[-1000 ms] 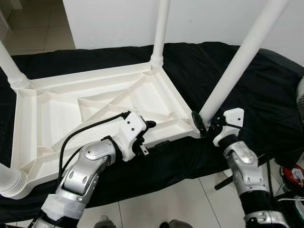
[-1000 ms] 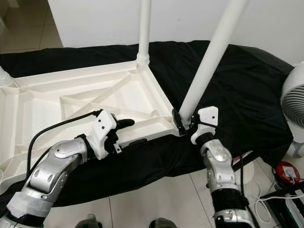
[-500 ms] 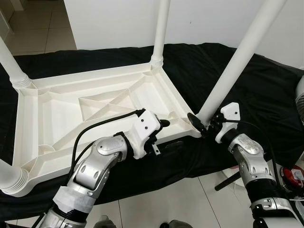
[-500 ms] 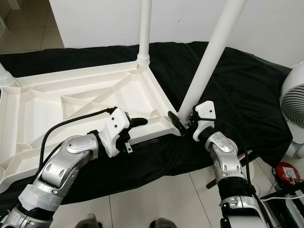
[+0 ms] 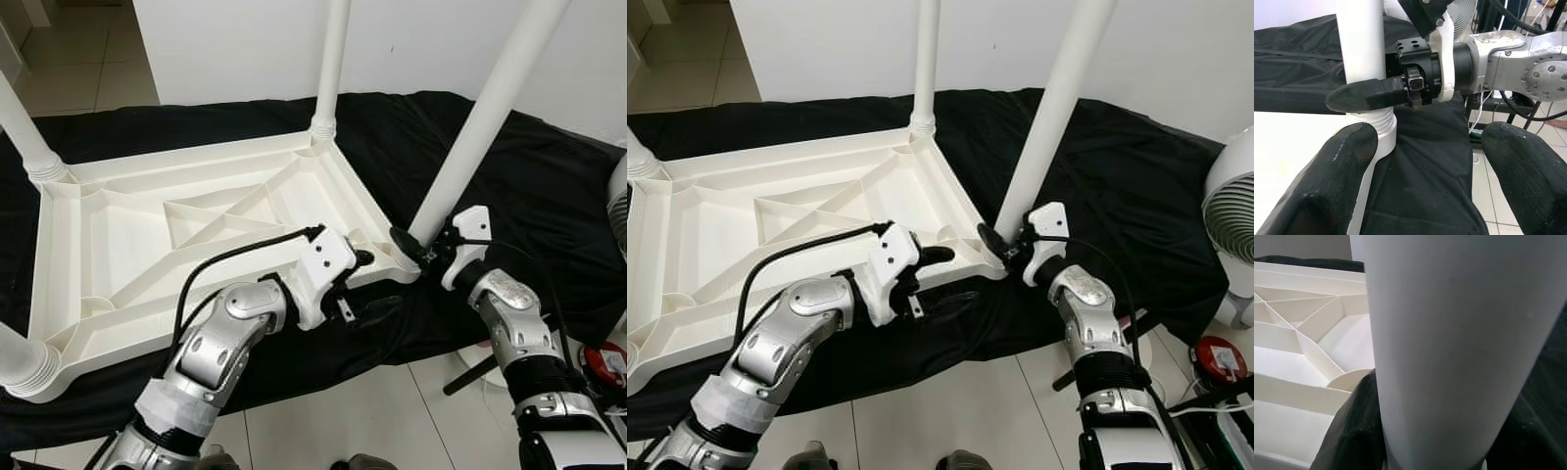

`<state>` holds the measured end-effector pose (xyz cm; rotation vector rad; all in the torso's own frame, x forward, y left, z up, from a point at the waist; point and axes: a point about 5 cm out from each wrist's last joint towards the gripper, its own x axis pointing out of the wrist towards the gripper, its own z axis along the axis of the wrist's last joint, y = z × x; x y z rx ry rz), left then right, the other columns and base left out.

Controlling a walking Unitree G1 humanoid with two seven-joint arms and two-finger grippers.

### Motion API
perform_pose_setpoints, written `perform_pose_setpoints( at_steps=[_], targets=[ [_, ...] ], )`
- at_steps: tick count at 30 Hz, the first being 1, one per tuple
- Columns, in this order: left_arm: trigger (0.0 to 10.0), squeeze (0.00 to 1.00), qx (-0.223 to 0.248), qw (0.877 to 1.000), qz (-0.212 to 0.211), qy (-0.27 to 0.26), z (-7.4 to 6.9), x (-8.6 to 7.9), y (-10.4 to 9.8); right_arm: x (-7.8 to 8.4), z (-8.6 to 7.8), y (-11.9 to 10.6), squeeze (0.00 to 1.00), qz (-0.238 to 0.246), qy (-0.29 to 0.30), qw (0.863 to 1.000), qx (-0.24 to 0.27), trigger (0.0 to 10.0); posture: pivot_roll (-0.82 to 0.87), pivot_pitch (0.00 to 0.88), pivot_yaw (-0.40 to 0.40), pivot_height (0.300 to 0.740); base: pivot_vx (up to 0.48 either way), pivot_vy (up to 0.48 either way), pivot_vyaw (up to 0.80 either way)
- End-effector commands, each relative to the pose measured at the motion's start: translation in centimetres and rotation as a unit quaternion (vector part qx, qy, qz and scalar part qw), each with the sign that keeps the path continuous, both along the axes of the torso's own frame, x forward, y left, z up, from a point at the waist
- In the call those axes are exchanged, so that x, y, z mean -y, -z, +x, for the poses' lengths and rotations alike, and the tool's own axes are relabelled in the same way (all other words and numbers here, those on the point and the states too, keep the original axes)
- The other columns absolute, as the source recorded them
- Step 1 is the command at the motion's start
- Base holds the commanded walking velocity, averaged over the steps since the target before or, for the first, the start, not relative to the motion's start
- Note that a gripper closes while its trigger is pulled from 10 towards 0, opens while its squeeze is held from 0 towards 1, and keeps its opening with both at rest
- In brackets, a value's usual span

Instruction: Building children table

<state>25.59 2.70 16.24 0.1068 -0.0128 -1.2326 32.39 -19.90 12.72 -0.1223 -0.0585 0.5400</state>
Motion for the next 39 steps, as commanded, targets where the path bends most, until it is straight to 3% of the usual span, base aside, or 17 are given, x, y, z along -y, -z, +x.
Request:
perform_pose_setpoints(
  at_steps=[1,7,10,17,22,24,28,30,31,36,39],
  targets=[
    [10.0,0.00,-0.009,1.000,-0.003,-0.026,0.3,0.1,0.2,0.0,-0.6,2.1,0.00,-0.006,0.006,0.999,-0.045,10.0,0.03,0.002,-0.043,0.740,0.000,0.000,0.00],
    [10.0,0.00,-0.005,1.000,-0.007,-0.025,0.6,0.5,0.0,-0.6,-0.6,2.8,0.00,0.011,0.055,0.997,-0.050,10.0,0.02,0.006,-0.042,0.740,0.000,0.000,0.00],
    [10.0,0.00,-0.006,1.000,-0.010,-0.026,0.6,0.6,-0.1,-0.9,-0.7,3.7,0.00,0.018,0.114,0.991,-0.068,10.0,0.01,0.004,-0.039,0.740,0.000,0.000,0.00],
    [10.0,0.00,-0.010,0.999,-0.016,-0.026,0.8,0.7,-0.3,-1.5,-0.7,4.0,0.00,0.033,0.141,0.987,-0.075,10.0,0.01,0.000,-0.034,0.740,0.000,0.000,0.00],
    [10.0,0.00,-0.008,1.000,-0.014,-0.025,0.7,0.6,-0.2,-1.9,-0.6,4.1,0.00,0.044,0.182,0.979,-0.080,10.0,0.01,0.000,-0.036,0.740,0.000,0.000,0.00],
    [10.0,0.00,-0.010,0.999,-0.013,-0.027,0.7,0.5,-0.1,-2.4,-0.6,4.2,0.00,0.049,0.234,0.968,-0.080,10.0,0.01,0.000,-0.041,0.740,0.000,0.000,0.00],
    [10.0,0.00,-0.011,0.999,-0.013,-0.028,0.7,0.5,0.0,-2.7,-0.7,4.3,0.00,0.049,0.254,0.963,-0.078,10.0,0.01,0.000,-0.044,0.740,0.000,0.000,0.00],
    [10.0,0.00,-0.013,0.999,-0.019,-0.035,0.9,0.5,0.0,-4.4,-1.3,4.1,0.00,0.076,0.324,0.941,-0.062,10.0,0.00,0.000,-0.048,0.740,0.000,0.000,0.00],
    [10.0,0.00,-0.013,0.999,-0.020,-0.039,1.1,0.5,0.0,-5.0,-1.3,3.8,0.00,0.088,0.335,0.936,-0.058,10.0,0.00,0.000,-0.046,0.740,0.000,0.000,0.00],
    [10.0,0.00,-0.012,0.998,-0.026,-0.049,1.6,0.4,-0.3,-6.1,-1.3,2.5,0.00,0.103,0.352,0.930,-0.032,10.0,0.00,0.000,-0.035,0.740,0.000,0.000,0.00],
    [10.0,0.00,-0.013,0.998,-0.029,-0.056,1.9,0.3,-0.5,-6.7,-1.6,2.4,0.00,0.088,0.349,0.933,-0.023,10.0,0.00,0.000,-0.032,0.740,0.000,0.000,0.00]
  ],
)
